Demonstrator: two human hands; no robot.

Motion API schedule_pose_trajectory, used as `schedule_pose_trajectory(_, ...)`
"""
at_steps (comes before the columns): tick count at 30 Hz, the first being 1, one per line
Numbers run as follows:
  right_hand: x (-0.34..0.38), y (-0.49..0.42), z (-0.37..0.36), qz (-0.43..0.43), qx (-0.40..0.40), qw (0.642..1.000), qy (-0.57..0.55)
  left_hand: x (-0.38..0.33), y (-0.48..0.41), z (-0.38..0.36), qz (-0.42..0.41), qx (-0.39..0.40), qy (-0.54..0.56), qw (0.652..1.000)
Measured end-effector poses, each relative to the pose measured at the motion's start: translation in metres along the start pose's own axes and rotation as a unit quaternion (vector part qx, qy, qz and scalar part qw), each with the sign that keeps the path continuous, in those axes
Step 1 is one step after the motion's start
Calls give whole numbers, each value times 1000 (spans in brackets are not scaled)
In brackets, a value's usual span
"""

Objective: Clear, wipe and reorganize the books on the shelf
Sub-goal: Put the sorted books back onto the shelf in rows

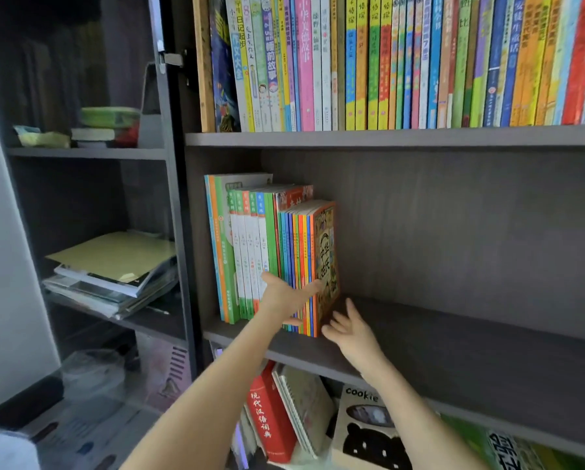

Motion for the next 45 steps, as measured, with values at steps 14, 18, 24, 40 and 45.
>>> schedule_pose_trajectory(14,19,146,7,-35,-28,999,28,73,38,49,-60,29,-26,997)
schedule_pose_trajectory(18,7,178,-7,-61,64,994,61,117,84,49,-9,47,-20,999)
schedule_pose_trajectory(24,-35,249,-30,-105,191,974,55,214,206,60,110,-56,34,992)
schedule_pose_trajectory(40,-160,492,-177,-229,507,826,90,439,599,112,402,-314,48,859)
schedule_pose_trajectory(45,-208,533,-210,-272,518,804,107,505,644,85,466,-287,74,834)
Point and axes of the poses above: each hand's wrist, its own y-axis away from the middle knuckle, its own z-axis out of the back of the hand, x = y × z, the point moved 3 cm from there along -y, towards the middle knuckle, and after that the axes turned 2 degrees about z, right-handed, at the moved point
